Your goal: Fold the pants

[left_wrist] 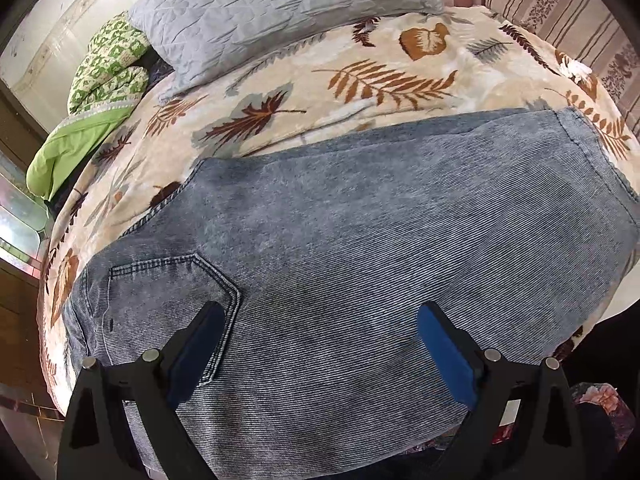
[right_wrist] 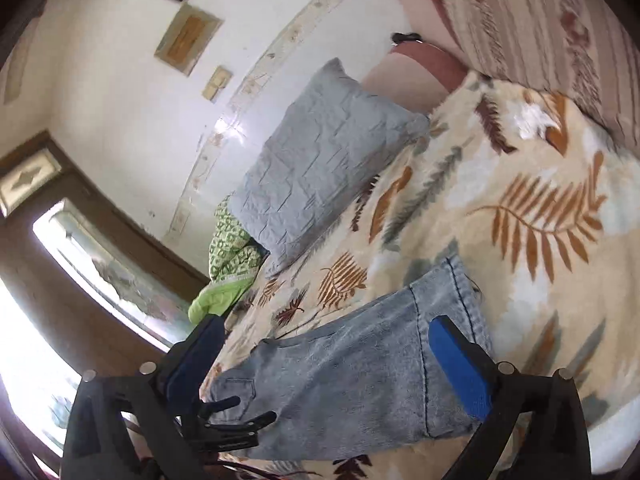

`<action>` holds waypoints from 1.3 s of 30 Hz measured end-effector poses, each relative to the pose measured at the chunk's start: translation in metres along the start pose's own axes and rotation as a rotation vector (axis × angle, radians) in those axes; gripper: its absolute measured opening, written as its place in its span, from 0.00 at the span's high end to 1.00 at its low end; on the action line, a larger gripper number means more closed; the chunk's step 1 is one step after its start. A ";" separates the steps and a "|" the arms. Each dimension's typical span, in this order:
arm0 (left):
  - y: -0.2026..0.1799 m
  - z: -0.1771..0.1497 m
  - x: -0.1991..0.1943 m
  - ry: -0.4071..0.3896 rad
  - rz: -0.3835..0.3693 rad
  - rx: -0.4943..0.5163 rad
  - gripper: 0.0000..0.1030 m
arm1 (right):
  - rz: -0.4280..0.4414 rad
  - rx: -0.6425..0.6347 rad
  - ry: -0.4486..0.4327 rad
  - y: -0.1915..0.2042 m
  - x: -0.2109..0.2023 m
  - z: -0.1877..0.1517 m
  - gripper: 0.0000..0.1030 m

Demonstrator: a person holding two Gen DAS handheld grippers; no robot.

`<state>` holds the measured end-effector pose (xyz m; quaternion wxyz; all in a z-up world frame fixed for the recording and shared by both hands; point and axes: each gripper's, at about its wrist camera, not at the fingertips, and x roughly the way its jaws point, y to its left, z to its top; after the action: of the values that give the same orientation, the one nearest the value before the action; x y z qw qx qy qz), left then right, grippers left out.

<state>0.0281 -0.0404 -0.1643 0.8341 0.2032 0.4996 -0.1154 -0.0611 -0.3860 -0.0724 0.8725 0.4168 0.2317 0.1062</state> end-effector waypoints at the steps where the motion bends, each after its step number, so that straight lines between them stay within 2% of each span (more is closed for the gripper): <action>1: -0.001 0.001 -0.004 -0.009 0.000 0.004 0.06 | -0.033 0.027 0.004 -0.006 -0.001 0.001 0.00; 3: -0.002 0.003 -0.011 -0.029 -0.002 0.012 0.06 | -0.109 0.111 0.038 -0.024 -0.002 0.003 0.00; 6: -0.005 0.008 -0.020 -0.054 0.001 0.027 0.06 | -0.128 0.271 0.077 -0.059 -0.005 -0.002 0.00; 10: -0.013 0.011 -0.023 -0.061 -0.020 0.039 0.06 | -0.063 0.483 0.125 -0.098 -0.010 -0.020 0.00; 12: -0.020 0.011 -0.021 -0.059 -0.030 0.054 0.06 | -0.051 0.538 0.144 -0.107 -0.011 -0.030 0.01; 17: -0.031 0.010 -0.015 -0.045 -0.041 0.076 0.06 | -0.027 0.588 0.170 -0.115 -0.007 -0.046 0.10; 19: -0.031 0.010 -0.015 -0.045 -0.046 0.072 0.06 | -0.035 0.610 0.205 -0.119 0.003 -0.051 0.18; 22: -0.028 0.010 -0.016 -0.053 -0.047 0.063 0.06 | -0.061 0.613 0.237 -0.121 0.016 -0.056 0.21; 32: -0.018 0.011 -0.006 -0.030 -0.056 0.034 0.06 | -0.148 0.595 0.167 -0.116 0.026 -0.056 0.24; 35: -0.013 0.011 0.003 -0.007 -0.049 0.014 0.06 | -0.184 0.564 0.140 -0.109 0.027 -0.056 0.37; 37: -0.009 0.010 0.016 0.048 -0.030 0.002 0.06 | -0.220 0.528 0.126 -0.106 0.027 -0.053 0.72; 39: -0.005 0.007 0.032 0.114 -0.046 -0.014 0.05 | -0.228 0.522 0.113 -0.107 0.030 -0.050 0.72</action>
<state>0.0468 -0.0474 -0.1905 0.8029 0.1920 0.5515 -0.1195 -0.0603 -0.4076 -0.1922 0.7277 0.5919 0.3448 -0.0329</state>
